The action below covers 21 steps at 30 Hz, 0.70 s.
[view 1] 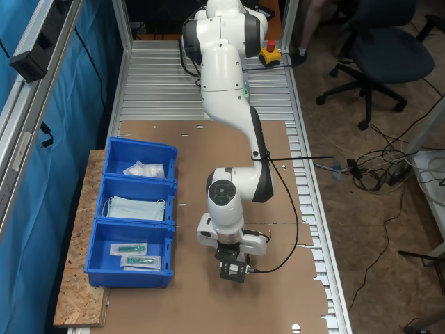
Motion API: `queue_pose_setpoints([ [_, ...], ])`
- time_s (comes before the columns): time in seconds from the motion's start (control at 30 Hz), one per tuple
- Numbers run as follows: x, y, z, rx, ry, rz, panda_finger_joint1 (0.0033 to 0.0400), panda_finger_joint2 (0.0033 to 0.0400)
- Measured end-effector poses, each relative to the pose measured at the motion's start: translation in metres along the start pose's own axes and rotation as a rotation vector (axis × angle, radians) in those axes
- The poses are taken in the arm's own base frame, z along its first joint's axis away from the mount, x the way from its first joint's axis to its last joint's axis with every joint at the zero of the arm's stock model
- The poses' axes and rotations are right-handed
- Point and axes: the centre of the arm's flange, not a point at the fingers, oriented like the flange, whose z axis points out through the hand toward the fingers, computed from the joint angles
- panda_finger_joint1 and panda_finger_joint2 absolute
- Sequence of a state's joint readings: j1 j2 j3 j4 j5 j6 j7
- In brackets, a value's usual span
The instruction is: Pick and place sorting task of medical equipment.
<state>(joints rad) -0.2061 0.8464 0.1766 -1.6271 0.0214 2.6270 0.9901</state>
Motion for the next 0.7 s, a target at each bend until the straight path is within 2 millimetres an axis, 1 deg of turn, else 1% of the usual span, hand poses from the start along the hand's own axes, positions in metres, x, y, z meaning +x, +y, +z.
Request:
queue_pose_setpoints([
  [0.27, 0.0, 0.0001, 0.0002, 0.0, 0.0, 0.0, 0.04, 0.04],
  [0.3, -0.0001, 0.0003, 0.0006, -0.001, -0.001, 0.0, 0.0354, 0.0354],
  [0.53, -0.0003, 0.001, 0.0021, -0.003, -0.002, 0.001, 0.0354, 0.0354],
  [0.57, -0.0002, 0.0008, 0.002, -0.002, -0.002, 0.001, 0.0197, 0.0197],
  [0.7, 0.0006, -0.0006, 0.0003, 0.001, 0.001, 0.0, 0.0197, 0.0197],
])
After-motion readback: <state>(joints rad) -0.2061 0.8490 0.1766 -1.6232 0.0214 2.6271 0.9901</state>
